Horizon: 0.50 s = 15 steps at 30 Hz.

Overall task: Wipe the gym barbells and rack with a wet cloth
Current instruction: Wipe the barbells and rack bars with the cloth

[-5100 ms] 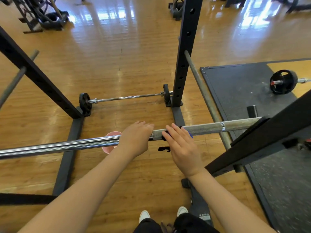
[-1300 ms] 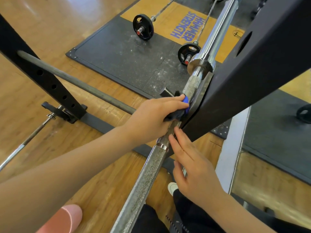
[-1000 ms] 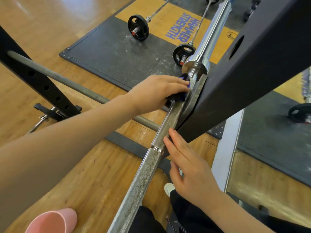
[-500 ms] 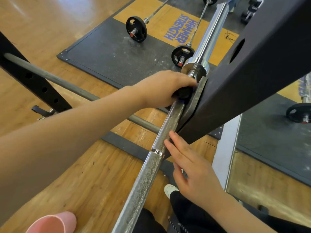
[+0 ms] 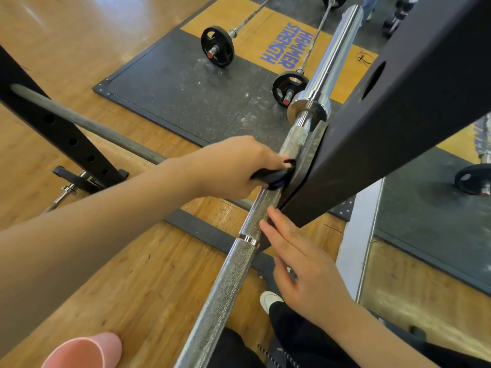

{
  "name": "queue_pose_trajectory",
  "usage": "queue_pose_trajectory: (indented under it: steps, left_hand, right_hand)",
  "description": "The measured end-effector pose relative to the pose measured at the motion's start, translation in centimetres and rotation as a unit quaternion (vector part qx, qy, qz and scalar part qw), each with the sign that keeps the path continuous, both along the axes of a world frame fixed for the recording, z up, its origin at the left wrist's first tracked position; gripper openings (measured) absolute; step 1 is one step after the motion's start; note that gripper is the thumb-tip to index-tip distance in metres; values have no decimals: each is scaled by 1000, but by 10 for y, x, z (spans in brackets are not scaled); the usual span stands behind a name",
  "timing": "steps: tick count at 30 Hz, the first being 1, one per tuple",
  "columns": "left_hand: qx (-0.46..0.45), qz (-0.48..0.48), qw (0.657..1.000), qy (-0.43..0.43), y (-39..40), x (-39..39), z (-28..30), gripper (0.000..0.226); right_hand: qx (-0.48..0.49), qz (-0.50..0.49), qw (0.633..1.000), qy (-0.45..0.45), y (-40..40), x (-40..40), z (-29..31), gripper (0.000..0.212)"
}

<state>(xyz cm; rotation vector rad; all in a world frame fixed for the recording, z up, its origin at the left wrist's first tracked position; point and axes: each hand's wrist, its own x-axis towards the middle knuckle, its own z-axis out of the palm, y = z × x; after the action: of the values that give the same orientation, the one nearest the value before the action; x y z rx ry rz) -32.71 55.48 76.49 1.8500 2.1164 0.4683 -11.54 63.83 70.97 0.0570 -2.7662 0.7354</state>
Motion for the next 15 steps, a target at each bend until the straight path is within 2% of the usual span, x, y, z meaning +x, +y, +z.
queue_pose_trajectory:
  steps: [2, 4, 10, 15]
  left_hand:
    - [57, 0, 998, 39, 2, -3, 3, 46]
    - [103, 48, 991, 66, 14, -7, 4, 57]
    - [38, 118, 992, -19, 41, -10, -1, 66]
    - [16, 81, 995, 54, 33, -5, -3, 56]
  right_hand:
    - [8, -6, 1000, 11, 2, -1, 0, 54]
    - [1, -33, 999, 15, 3, -4, 0, 54]
    - [1, -48, 999, 19, 1, -11, -2, 54]
    - [23, -49, 998, 30, -2, -11, -2, 51]
